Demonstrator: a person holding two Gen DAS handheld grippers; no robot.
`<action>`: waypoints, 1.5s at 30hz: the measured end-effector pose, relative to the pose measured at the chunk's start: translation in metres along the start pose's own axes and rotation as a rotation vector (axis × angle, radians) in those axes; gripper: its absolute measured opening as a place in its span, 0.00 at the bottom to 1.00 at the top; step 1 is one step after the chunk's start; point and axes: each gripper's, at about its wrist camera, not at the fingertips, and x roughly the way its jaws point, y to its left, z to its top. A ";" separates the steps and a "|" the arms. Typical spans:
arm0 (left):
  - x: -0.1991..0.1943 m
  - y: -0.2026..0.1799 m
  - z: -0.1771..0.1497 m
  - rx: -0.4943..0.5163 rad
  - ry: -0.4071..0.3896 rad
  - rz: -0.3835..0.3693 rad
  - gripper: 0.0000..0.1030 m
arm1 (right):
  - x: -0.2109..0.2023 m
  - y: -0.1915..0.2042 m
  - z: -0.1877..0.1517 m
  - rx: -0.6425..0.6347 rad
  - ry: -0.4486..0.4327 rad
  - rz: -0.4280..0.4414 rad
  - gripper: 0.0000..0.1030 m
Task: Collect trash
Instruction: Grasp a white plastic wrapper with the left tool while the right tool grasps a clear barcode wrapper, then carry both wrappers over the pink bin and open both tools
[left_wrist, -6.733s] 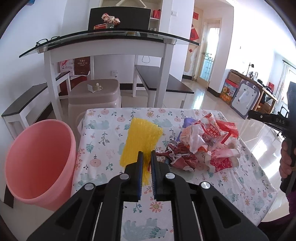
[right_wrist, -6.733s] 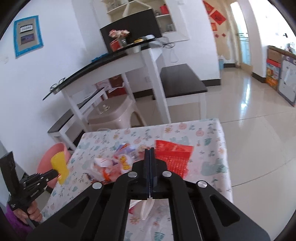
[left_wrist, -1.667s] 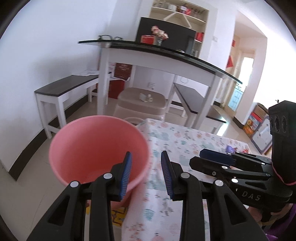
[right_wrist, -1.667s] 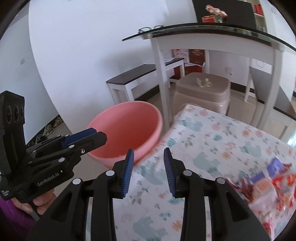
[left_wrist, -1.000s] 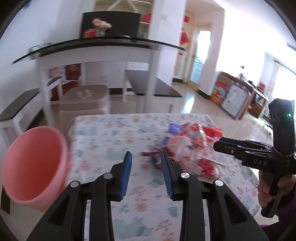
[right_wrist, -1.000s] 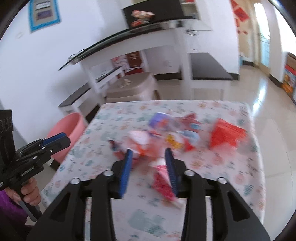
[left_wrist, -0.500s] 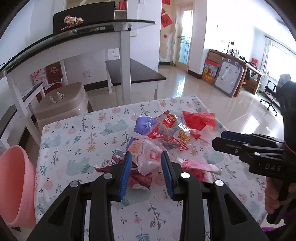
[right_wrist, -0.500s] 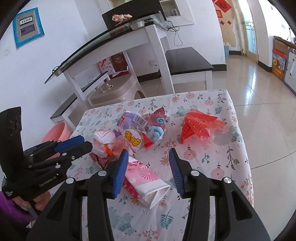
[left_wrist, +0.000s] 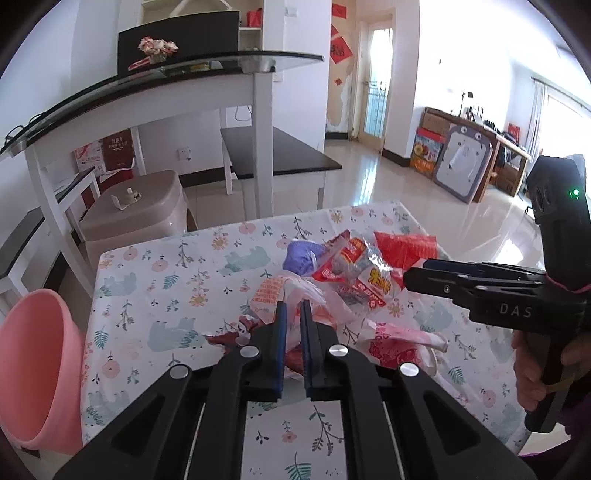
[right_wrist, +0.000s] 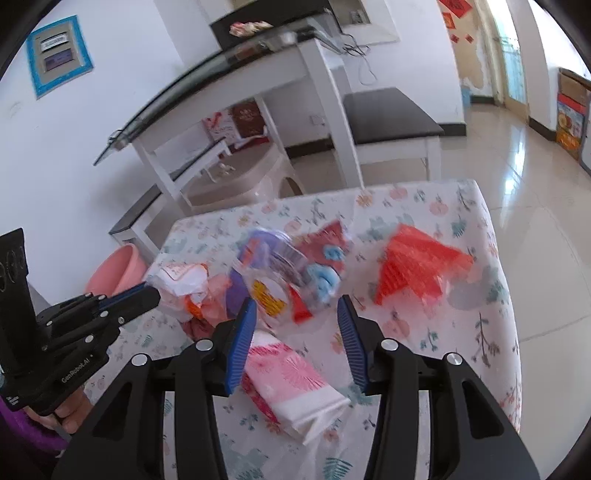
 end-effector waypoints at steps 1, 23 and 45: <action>-0.003 0.001 0.000 -0.005 -0.005 -0.002 0.06 | -0.002 0.006 0.004 -0.031 -0.009 0.010 0.45; -0.041 0.034 -0.011 -0.113 -0.055 0.012 0.06 | 0.046 0.048 0.023 -0.338 0.175 -0.046 0.11; -0.117 0.108 -0.022 -0.263 -0.230 0.143 0.06 | 0.008 0.138 0.057 -0.263 -0.018 0.262 0.08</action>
